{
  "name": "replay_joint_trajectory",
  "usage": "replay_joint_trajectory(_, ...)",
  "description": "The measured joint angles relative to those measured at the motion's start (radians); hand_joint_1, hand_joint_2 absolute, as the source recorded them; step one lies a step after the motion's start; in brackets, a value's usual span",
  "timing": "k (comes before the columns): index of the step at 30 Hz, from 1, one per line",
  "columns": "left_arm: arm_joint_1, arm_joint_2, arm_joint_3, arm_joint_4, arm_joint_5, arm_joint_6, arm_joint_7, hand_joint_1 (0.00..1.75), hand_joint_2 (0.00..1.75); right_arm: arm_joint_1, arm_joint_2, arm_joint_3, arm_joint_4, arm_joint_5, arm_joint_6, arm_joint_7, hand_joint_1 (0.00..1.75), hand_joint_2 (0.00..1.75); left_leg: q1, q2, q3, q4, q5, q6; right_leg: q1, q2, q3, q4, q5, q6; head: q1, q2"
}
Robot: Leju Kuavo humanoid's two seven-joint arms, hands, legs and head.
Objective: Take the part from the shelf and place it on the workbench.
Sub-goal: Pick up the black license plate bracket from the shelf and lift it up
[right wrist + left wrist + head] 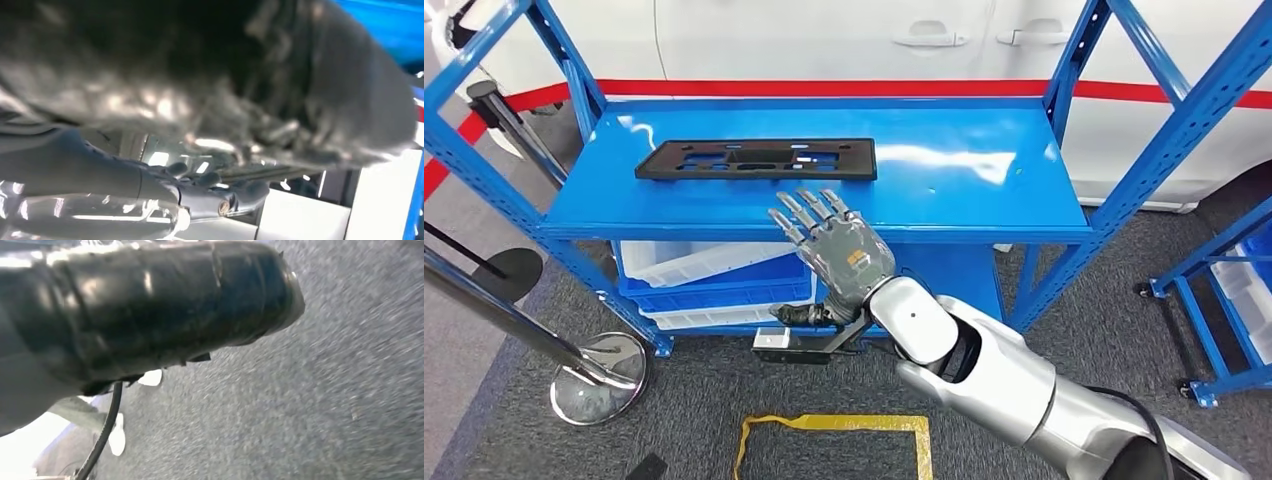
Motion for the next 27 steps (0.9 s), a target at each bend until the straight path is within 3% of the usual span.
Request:
replay_joint_trajectory(2, 0.002, -0.001, -0.003, 0.0, 0.0, -0.001, -0.001, 0.0, 0.0, 0.001, 0.0, 0.0, 0.0, 0.0, 0.0, 0.0, 0.0, 0.0, 0.002, 0.001, -0.076, 0.078, -0.06, -0.009, -0.001, 0.002, 0.024, -0.002, -0.021, -0.003, 0.0, 0.0)
replay_joint_trajectory(3, 0.005, -0.002, -0.004, 0.001, -0.001, -0.004, -0.002, 0.0, 0.0, 0.002, 0.0, 0.0, 0.0, 0.0, 0.0, 0.0, 0.0, 0.0, 0.003, 0.001, -0.102, 0.084, -0.088, -0.011, -0.001, 0.003, 0.037, -0.002, -0.034, -0.002, 0.0, 0.0)
replay_joint_trajectory(4, 0.007, -0.003, -0.005, 0.001, -0.003, -0.008, -0.005, 0.0, 0.0, 0.003, 0.0, 0.0, 0.0, 0.0, 0.0, 0.0, 0.0, 0.0, 0.004, 0.002, -0.118, 0.067, -0.099, -0.012, -0.001, 0.004, 0.053, -0.002, -0.047, -0.001, -0.001, 0.0)
replay_joint_trajectory(5, 0.008, -0.004, -0.007, 0.001, -0.006, -0.013, -0.01, 0.0, 0.0, 0.003, 0.0, 0.0, 0.001, -0.001, 0.0, 0.0, 0.0, 0.0, 0.005, 0.003, -0.122, 0.024, -0.079, -0.011, -0.002, 0.005, 0.071, -0.001, -0.06, 0.001, 0.0, 0.0)
replay_joint_trajectory(8, 0.012, -0.009, -0.016, 0.003, -0.015, -0.02, -0.019, 0.0, 0.0, 0.003, 0.003, 0.001, 0.006, -0.006, 0.0, -0.001, 0.0, 0.0, 0.001, 0.012, -0.109, -0.14, 0.095, 0.002, 0.001, 0.005, 0.117, 0.002, -0.101, 0.013, 0.0, 0.0)
replay_joint_trajectory(9, 0.013, -0.012, -0.02, 0.004, -0.017, -0.021, -0.019, 0.0, 0.0, 0.002, 0.006, 0.001, 0.008, -0.007, -0.001, -0.002, 0.0, 0.0, -0.002, 0.014, -0.105, -0.166, 0.132, 0.009, 0.003, 0.005, 0.124, 0.001, -0.111, 0.019, 0.0, 0.0)
replay_joint_trajectory(10, 0.014, -0.014, -0.022, 0.005, -0.018, -0.021, -0.018, 0.0, 0.0, 0.002, 0.008, 0.001, 0.01, -0.009, -0.002, -0.002, 0.0, 0.0, -0.003, 0.016, -0.102, -0.176, 0.144, 0.017, 0.005, 0.006, 0.129, 0.003, -0.117, 0.024, 0.001, 0.0)
replay_joint_trajectory(12, 0.012, -0.017, -0.027, 0.006, -0.018, -0.019, -0.015, 0.0, 0.0, -0.004, 0.011, 0.001, 0.013, -0.013, -0.004, -0.003, 0.0, 0.0, 0.001, 0.015, -0.089, -0.18, 0.14, 0.027, 0.007, 0.006, 0.124, 0.022, -0.114, 0.034, 0.002, 0.0)
replay_joint_trajectory(14, 0.009, -0.018, -0.029, 0.006, -0.021, -0.018, -0.01, 0.0, 0.0, -0.009, 0.012, 0.0, 0.016, -0.021, -0.006, -0.003, 0.0, 0.0, 0.005, 0.013, -0.07, -0.189, 0.132, 0.035, 0.006, 0.004, 0.084, 0.097, -0.108, 0.043, 0.003, 0.0)
replay_joint_trajectory(16, 0.008, -0.019, -0.034, 0.006, -0.035, -0.017, -0.005, 0.0, 0.0, -0.009, 0.012, 0.0, 0.027, -0.033, -0.006, -0.007, 0.0, 0.87, 0.005, 0.011, -0.053, -0.194, 0.122, 0.042, 0.002, 0.002, 0.012, 0.204, -0.141, 0.051, 0.005, 0.0)
replay_joint_trajectory(18, 0.009, -0.019, -0.044, 0.006, -0.052, -0.01, 0.003, 0.0, 0.0, -0.008, 0.013, 0.0, 0.044, -0.048, -0.007, -0.016, 0.0, 1.75, 0.005, 0.008, -0.037, -0.195, 0.107, 0.044, -0.002, 0.002, -0.052, 0.268, -0.195, 0.056, 0.005, 0.0)
replay_joint_trajectory(19, 0.009, -0.019, -0.049, 0.006, -0.057, -0.004, 0.008, 0.0, 0.0, -0.008, 0.015, 0.0, 0.054, -0.057, -0.008, -0.02, 0.0, 1.75, 0.005, 0.006, -0.028, -0.195, 0.099, 0.044, -0.004, 0.002, -0.069, 0.265, -0.203, 0.056, 0.005, 0.0)
replay_joint_trajectory(20, 0.009, -0.02, -0.053, 0.006, -0.059, 0.002, 0.01, 0.0, 0.0, -0.008, 0.018, 0.001, 0.065, -0.067, -0.01, -0.023, 0.0, 1.75, 0.006, 0.004, -0.017, -0.195, 0.09, 0.043, -0.005, 0.002, -0.07, 0.232, -0.184, 0.055, 0.005, 0.0)
replay_joint_trajectory(22, 0.009, -0.021, -0.058, 0.006, -0.057, 0.012, 0.012, 0.0, 0.0, -0.008, 0.025, 0.001, 0.09, -0.086, -0.014, -0.031, 0.0, 1.75, 0.005, 0.002, 0.004, -0.194, 0.072, 0.039, -0.005, 0.002, -0.05, 0.112, -0.081, 0.048, 0.006, 0.0)
replay_joint_trajectory(24, 0.008, -0.023, -0.064, 0.006, -0.053, 0.019, 0.013, 0.0, 0.0, -0.008, 0.033, 0.003, 0.117, -0.098, -0.017, -0.037, 0.0, 1.75, 0.003, -0.001, 0.013, -0.191, 0.056, 0.03, 0.0, 0.002, -0.033, 0.026, -0.007, 0.039, 0.006, 0.0)
replay_joint_trajectory(27, 0.006, -0.023, -0.069, 0.006, -0.051, 0.024, 0.012, 0.0, 0.0, -0.008, 0.047, 0.005, 0.148, -0.105, -0.019, -0.039, 0.0, 1.75, 0.002, -0.003, 0.016, -0.186, 0.043, 0.013, 0.002, 0.002, -0.024, 0.008, 0.003, 0.022, 0.006, 0.0)
